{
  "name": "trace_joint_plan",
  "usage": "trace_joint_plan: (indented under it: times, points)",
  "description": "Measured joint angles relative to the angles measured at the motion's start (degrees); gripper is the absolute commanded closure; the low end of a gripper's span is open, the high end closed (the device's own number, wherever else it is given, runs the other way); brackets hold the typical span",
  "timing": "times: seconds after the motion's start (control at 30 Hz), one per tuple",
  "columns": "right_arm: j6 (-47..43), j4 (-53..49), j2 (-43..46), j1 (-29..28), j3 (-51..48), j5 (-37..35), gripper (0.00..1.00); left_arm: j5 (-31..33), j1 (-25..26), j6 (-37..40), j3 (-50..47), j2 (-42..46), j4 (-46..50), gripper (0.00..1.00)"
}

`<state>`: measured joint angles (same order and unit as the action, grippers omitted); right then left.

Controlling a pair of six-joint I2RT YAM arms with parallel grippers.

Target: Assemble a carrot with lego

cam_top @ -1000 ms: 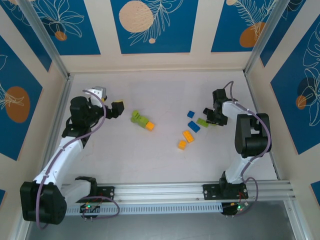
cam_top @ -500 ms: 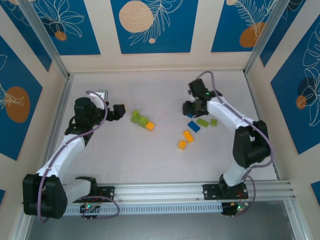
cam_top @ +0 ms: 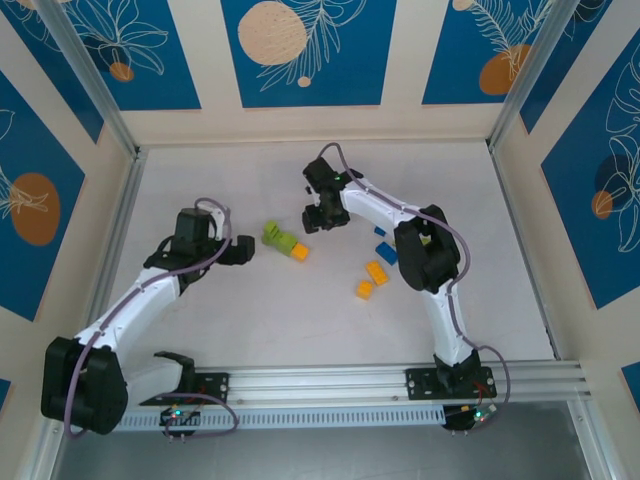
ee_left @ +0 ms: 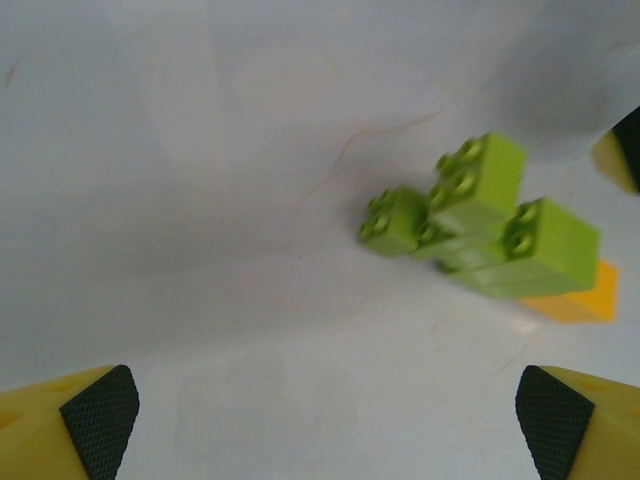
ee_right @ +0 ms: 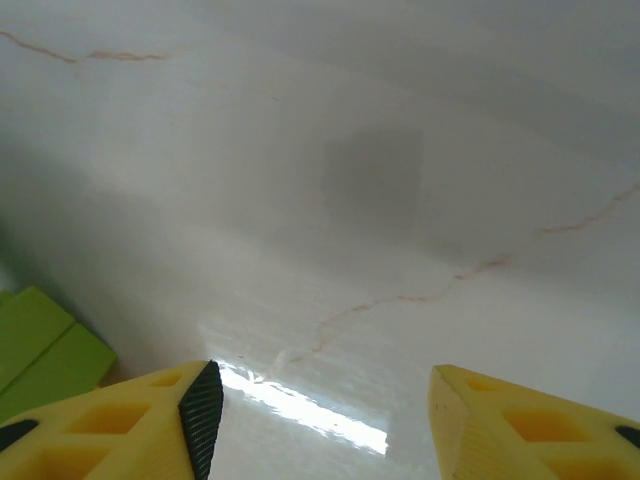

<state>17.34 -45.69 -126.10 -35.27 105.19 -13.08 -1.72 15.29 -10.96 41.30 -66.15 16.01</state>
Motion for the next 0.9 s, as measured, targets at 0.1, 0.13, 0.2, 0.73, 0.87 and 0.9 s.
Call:
trace_joint_plan:
  times: [0.1,0.13,0.2,0.73,0.87,0.9]
  points:
    - [0.0,-0.5,-0.9,-1.0,2.6,0.1,0.42,1.8,0.9,-0.3,0.0,-2.1,3.0,0.02]
    - [0.0,-0.5,-1.1,-1.2,3.1,0.3,0.42,2.3,1.4,-0.3,0.0,-3.0,3.9,0.02]
    - [-0.3,-0.8,-1.6,-1.7,4.4,0.5,0.42,3.0,3.0,-0.5,0.5,-5.6,5.9,0.03]
    - [-0.4,-1.7,-1.5,-3.7,1.5,1.9,0.44,4.0,8.5,-1.9,6.5,-21.0,7.0,0.01]
    - [-0.4,-1.6,-0.7,-4.4,-0.3,2.4,0.43,5.0,8.5,-2.1,8.5,-23.5,6.3,0.01]
    - [-0.4,-1.5,-0.4,-4.6,-0.8,2.5,0.43,5.2,8.5,-2.1,9.1,-24.0,6.1,0.01]
